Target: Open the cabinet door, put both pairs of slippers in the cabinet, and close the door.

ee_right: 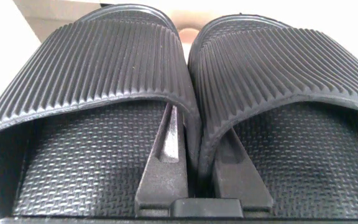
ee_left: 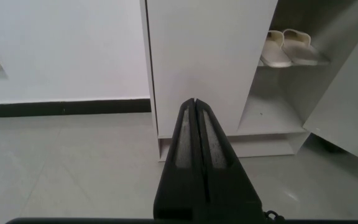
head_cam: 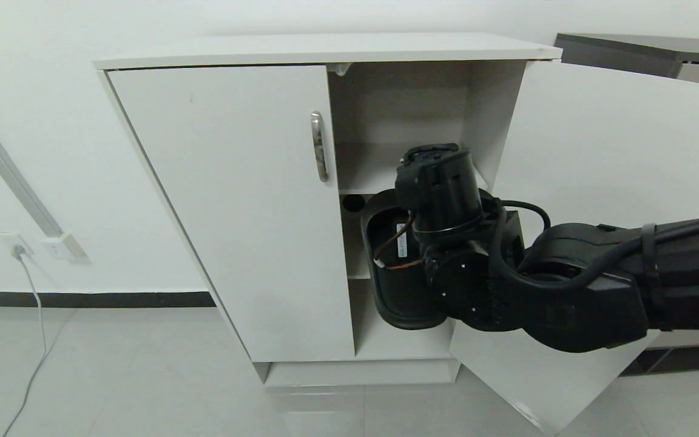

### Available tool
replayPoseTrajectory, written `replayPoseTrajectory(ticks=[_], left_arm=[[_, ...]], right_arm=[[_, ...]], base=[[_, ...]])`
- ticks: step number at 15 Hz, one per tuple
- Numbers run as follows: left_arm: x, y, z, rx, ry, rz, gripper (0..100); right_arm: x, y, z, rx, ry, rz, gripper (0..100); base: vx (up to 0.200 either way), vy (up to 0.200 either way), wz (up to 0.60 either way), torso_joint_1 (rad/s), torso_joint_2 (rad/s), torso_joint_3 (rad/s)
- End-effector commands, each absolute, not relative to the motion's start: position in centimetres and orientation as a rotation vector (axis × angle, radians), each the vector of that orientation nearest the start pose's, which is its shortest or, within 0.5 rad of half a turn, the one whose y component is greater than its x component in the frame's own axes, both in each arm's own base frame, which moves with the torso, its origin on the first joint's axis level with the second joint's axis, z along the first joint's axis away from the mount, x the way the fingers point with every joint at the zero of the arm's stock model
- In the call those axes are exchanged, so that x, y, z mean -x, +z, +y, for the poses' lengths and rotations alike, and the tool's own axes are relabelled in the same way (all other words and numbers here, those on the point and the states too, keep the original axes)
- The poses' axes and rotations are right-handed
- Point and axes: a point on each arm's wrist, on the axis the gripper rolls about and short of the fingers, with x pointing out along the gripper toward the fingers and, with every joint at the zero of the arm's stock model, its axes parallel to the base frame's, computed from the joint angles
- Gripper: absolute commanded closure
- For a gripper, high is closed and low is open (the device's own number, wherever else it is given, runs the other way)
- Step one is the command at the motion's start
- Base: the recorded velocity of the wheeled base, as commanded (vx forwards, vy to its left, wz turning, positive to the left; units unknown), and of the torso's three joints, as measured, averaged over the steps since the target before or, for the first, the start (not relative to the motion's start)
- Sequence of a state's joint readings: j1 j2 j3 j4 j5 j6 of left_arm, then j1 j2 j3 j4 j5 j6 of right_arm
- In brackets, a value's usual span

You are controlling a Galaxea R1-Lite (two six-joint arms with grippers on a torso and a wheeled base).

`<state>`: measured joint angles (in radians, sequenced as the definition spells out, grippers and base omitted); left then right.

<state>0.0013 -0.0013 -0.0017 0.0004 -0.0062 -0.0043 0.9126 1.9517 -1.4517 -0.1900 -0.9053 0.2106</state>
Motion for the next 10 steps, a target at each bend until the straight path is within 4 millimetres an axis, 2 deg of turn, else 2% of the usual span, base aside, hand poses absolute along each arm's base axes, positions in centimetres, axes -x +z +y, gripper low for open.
replayPoseTrajectory(ticks=[1, 6, 10], left_arm=[[2.29, 7.59, -0.02, 0.005, -0.005, -0.002, 100], [2.29, 7.59, -0.02, 0.005, -0.005, -0.002, 100], [2.29, 7.57, -0.02, 0.005, -0.005, 0.000, 100]], right_arm=[[-25.76, 23.46, 29.55, 0.025, -0.026, 0.184, 100], [-25.90, 23.40, 29.53, 0.020, -0.028, 0.185, 100], [-25.97, 23.58, 29.52, 0.014, -0.029, 0.180, 100]], base=[[0.000, 0.000, 0.00, 0.000, 0.00, 0.000], [0.000, 0.000, 0.00, 0.000, 0.00, 0.000], [0.200, 0.000, 0.00, -0.002, 0.00, 0.007]])
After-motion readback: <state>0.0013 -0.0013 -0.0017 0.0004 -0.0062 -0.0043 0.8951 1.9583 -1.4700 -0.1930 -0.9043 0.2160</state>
